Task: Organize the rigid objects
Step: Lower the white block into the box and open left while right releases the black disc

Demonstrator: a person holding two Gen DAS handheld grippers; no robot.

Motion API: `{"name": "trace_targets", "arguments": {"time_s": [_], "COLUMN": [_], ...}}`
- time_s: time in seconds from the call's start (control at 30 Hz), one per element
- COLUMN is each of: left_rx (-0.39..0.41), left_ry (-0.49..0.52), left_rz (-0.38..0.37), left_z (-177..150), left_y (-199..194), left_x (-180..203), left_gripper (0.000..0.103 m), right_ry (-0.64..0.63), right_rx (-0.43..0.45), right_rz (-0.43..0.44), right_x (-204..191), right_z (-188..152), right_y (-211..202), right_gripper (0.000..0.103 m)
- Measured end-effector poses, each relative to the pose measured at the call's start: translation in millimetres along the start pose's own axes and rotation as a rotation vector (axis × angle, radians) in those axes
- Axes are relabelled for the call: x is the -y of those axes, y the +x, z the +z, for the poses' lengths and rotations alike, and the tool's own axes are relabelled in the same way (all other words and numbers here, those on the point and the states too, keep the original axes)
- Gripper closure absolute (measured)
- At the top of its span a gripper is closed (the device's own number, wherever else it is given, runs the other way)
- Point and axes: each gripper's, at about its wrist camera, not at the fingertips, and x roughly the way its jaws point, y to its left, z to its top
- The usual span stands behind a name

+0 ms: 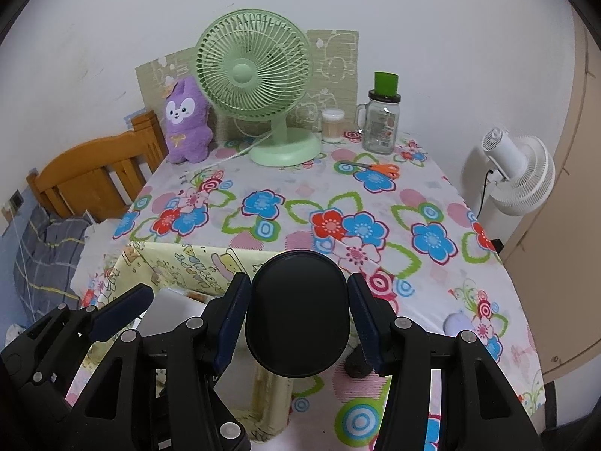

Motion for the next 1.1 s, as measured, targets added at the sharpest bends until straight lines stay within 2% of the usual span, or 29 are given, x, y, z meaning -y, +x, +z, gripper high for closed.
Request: {"name": "trace_targets", "arguments": {"time_s": [0.63,1.1], "left_rx": [-0.041,-0.122], "left_ry": [-0.029,-0.051], "left_rz": [0.023,0.039], "left_z": [5.0,-1.1], "left_y": [28.1,59.1], "left_x": [-43.0,-61.9], "left_gripper": [0.040,0.039], "right_ry": [-0.031,-0.014], "right_rx": [-0.050,-0.129], "right_rz": [0.033,0.056], "right_x": [-36.3,-46.5], "right_z": [12.3,7.5], "right_y": [43.5,81.0], "right_gripper": [0.046,0.046]}}
